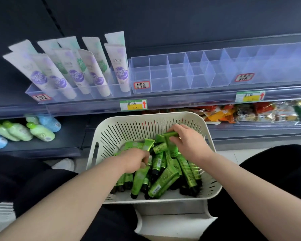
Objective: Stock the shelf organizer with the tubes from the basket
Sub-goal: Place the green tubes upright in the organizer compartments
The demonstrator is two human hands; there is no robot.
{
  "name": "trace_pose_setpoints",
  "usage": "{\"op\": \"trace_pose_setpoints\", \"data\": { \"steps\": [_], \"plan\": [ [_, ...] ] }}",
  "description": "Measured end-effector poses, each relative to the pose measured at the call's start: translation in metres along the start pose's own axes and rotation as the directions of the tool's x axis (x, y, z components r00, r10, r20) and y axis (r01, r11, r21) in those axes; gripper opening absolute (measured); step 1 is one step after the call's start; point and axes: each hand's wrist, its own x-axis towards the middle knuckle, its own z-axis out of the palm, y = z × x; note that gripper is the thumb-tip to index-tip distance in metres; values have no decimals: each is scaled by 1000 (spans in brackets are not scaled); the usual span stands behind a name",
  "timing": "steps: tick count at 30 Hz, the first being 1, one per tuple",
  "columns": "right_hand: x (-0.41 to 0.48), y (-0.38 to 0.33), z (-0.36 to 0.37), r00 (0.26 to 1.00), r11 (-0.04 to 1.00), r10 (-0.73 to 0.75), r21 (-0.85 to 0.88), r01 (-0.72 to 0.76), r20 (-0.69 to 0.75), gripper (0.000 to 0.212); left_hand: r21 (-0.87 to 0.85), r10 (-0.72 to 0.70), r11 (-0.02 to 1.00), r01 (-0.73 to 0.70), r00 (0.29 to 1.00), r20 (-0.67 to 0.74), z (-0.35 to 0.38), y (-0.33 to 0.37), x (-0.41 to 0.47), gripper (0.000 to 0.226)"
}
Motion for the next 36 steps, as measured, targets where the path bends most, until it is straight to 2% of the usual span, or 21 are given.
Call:
{"op": "trace_pose_setpoints", "data": {
  "steps": [2, 5, 7, 10, 12, 16, 19, 23, 27, 30, 36],
  "plan": [
    [-2, -4, -14, 997, 1000, -23, 2, 23, -75, 19, -98, 10, 995, -17, 997, -73, -12, 6, -11, 7],
    [-2, -11, -43, 971, 993, -106, -77, 92, -212, 18, -202, -17, 978, -53, 944, -329, -44, 22, -26, 7],
    [-2, -17, -69, 944, 987, -134, -131, 99, -300, 18, -289, -48, 950, -118, 860, -508, -72, 35, -30, 9],
    [4, -26, -111, 891, 985, -142, -153, 83, -432, 19, -403, -102, 882, -244, 735, -670, -117, 56, -30, 19],
    [12, -32, -139, 865, 986, -128, -159, 57, -485, 19, -474, -162, 815, -333, 654, -739, -147, 73, -32, 26],
    [39, -35, -184, 795, 990, -86, -143, -1, -601, 21, -447, -245, 768, -459, 434, -867, -206, 108, -33, 22],
    [64, -28, -205, 761, 990, -77, -141, -19, -644, 23, -418, -268, 749, -513, 343, -900, -240, 128, -22, 22],
    [99, -16, -215, 755, 992, -70, -124, -16, -652, 22, -327, -210, 844, -424, 301, -930, -269, 149, 6, 22],
    [123, -4, -217, 730, 997, -72, -79, 25, -680, 21, -294, -171, 875, -384, 322, -931, -293, 164, 34, 22],
    [131, 15, -213, 730, 996, -83, -70, 48, -678, 22, -265, -132, 901, -343, 365, -922, -307, 172, 57, 23],
    [152, 26, -212, 754, 996, -93, -70, 63, -650, 23, -188, -28, 955, -229, 562, -827, -305, 175, 94, 28]
  ]
}}
